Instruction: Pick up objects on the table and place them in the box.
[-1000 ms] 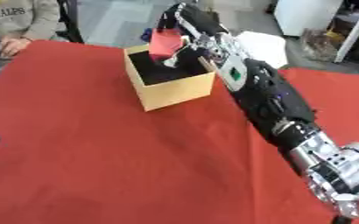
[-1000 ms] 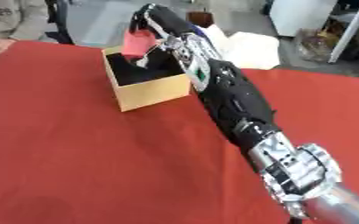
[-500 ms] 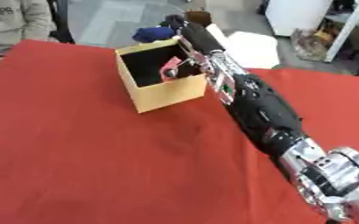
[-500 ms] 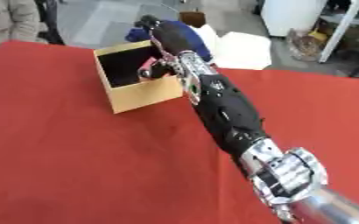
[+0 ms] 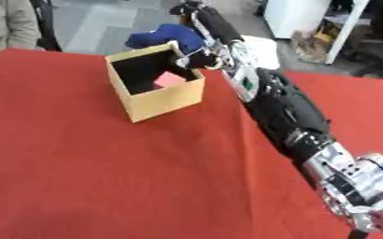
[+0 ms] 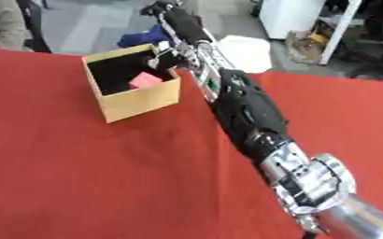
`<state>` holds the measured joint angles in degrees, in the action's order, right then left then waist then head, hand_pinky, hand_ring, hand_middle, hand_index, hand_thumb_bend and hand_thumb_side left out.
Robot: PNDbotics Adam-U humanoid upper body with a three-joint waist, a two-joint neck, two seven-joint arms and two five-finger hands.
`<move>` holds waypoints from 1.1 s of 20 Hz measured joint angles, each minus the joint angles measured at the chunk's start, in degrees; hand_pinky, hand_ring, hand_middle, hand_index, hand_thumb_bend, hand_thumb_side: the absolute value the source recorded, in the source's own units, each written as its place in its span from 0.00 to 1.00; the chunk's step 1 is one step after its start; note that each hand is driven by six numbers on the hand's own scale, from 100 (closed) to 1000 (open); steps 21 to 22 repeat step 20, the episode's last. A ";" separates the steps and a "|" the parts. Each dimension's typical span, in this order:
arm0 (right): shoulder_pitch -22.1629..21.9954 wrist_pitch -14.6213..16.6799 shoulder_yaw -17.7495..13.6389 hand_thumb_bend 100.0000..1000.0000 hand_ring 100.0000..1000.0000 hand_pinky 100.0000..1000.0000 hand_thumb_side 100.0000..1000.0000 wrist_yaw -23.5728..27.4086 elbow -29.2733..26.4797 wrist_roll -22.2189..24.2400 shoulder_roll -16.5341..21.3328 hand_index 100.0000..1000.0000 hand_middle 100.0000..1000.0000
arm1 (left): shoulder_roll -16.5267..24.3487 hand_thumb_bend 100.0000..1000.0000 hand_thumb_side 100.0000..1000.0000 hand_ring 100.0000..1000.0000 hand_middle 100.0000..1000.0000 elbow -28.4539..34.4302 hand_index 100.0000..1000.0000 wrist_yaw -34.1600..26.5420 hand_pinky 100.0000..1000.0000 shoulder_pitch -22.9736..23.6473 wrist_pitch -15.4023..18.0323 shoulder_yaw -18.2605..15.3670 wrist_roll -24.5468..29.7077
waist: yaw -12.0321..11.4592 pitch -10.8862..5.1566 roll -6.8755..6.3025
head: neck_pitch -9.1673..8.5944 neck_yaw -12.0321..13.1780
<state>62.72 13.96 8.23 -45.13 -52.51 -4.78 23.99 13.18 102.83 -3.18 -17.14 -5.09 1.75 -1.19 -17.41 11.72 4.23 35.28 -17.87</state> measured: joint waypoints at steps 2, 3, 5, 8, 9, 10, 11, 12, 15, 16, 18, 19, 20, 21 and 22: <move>-2.01 0.74 1.60 0.53 0.67 0.71 0.00 4.51 -4.98 2.40 2.11 0.84 0.72 | 0.21 0.68 0.31 0.65 0.61 -0.16 0.77 0.14 0.54 0.74 0.03 -0.46 -0.49 | 1.98 -0.40 -0.46 | 0.56 1.11; -3.16 0.97 2.34 0.52 0.67 0.71 0.00 6.80 -7.64 3.60 3.28 0.84 0.73 | 0.42 0.68 0.31 0.65 0.61 -0.25 0.77 0.19 0.54 1.05 0.06 -0.69 -0.74 | 2.84 -0.50 -0.66 | 0.82 1.71; -5.62 1.05 3.67 0.52 0.67 0.72 0.00 11.32 -13.13 5.80 5.53 0.85 0.73 | 0.51 0.68 0.31 0.64 0.61 -0.47 0.77 0.28 0.54 1.70 0.09 -1.25 -1.31 | 4.25 -0.70 -1.10 | 1.34 3.02; -9.98 0.44 4.87 0.51 0.67 0.72 0.00 17.61 -21.94 8.46 9.15 0.85 0.73 | 0.85 0.68 0.31 0.64 0.61 -0.50 0.77 0.50 0.54 2.51 0.13 -1.99 -2.10 | 6.06 -0.82 -1.79 | 2.00 4.67; -11.57 0.03 4.91 0.51 0.67 0.72 0.00 19.43 -24.78 9.12 10.37 0.85 0.73 | 0.96 0.68 0.31 0.64 0.61 -0.51 0.77 0.54 0.54 2.56 0.17 -2.14 -2.32 | 6.50 -0.82 -2.03 | 2.06 5.07; -12.97 -0.45 4.89 0.50 0.67 0.72 0.00 21.02 -27.40 9.66 11.49 0.85 0.73 | 0.97 0.68 0.31 0.64 0.61 -0.51 0.77 0.59 0.54 2.59 0.17 -2.33 -2.53 | 6.84 -0.82 -2.25 | 2.20 5.42; -14.59 -0.91 4.82 0.50 0.67 0.72 0.01 22.46 -29.87 10.10 12.42 0.85 0.73 | 0.98 0.68 0.31 0.64 0.61 -0.51 0.77 0.61 0.54 2.64 0.21 -2.44 -2.70 | 7.22 -0.82 -2.34 | 2.39 5.74; -16.37 -1.40 4.62 0.49 0.67 0.72 0.01 23.69 -32.06 10.44 13.26 0.85 0.73 | 0.98 0.68 0.31 0.64 0.61 -0.52 0.77 0.63 0.54 2.75 0.23 -2.55 -2.80 | 7.70 -0.82 -2.34 | 2.49 6.03; -21.13 -2.99 3.21 0.47 0.67 0.71 0.01 26.59 -36.92 10.74 15.21 0.85 0.73 | 0.98 0.68 0.31 0.64 0.61 -0.65 0.77 0.64 0.54 3.01 0.20 -2.73 -3.08 | 8.59 -0.82 -2.36 | 2.50 6.64; -22.74 -3.50 2.52 0.46 0.67 0.71 0.01 27.32 -38.06 10.54 15.49 0.85 0.73 | 0.98 0.68 0.31 0.64 0.61 -0.74 0.77 0.64 0.54 3.01 0.20 -2.73 -3.10 | 8.89 -0.82 -2.36 | 2.50 6.76; -25.97 -4.54 0.97 0.45 0.67 0.70 0.02 28.51 -39.73 9.76 15.84 0.85 0.72 | 0.98 0.68 0.31 0.64 0.61 -0.81 0.77 0.64 0.54 3.02 0.20 -2.73 -3.11 | 9.46 -0.80 -2.49 | 2.51 7.12; -27.58 -4.97 0.21 0.44 0.67 0.70 0.02 28.99 -40.44 9.32 15.85 0.85 0.72 | 0.98 0.68 0.31 0.64 0.61 -0.81 0.77 0.64 0.54 3.08 0.20 -2.73 -3.11 | 9.67 -0.80 -2.64 | 2.51 7.25; -29.07 -5.33 -0.54 0.43 0.67 0.70 0.02 29.44 -41.05 8.91 15.86 0.84 0.72 | 0.98 0.68 0.31 0.64 0.61 -0.82 0.77 0.65 0.54 3.14 0.20 -2.73 -3.11 | 9.90 -0.77 -2.80 | 2.51 7.43; -29.07 -5.33 -0.54 0.43 0.67 0.70 0.02 29.44 -41.05 8.91 15.86 0.84 0.72 | 0.98 0.68 0.31 0.64 0.61 -0.82 0.77 0.65 0.54 3.14 0.20 -2.73 -3.11 | 9.90 -0.77 -2.80 | 2.51 7.43; -29.07 -5.33 -0.54 0.43 0.67 0.70 0.02 29.44 -41.05 8.91 15.86 0.84 0.72 | 0.98 0.68 0.31 0.64 0.61 -0.82 0.77 0.65 0.54 3.14 0.20 -2.73 -3.11 | 9.90 -0.77 -2.80 | 2.51 7.43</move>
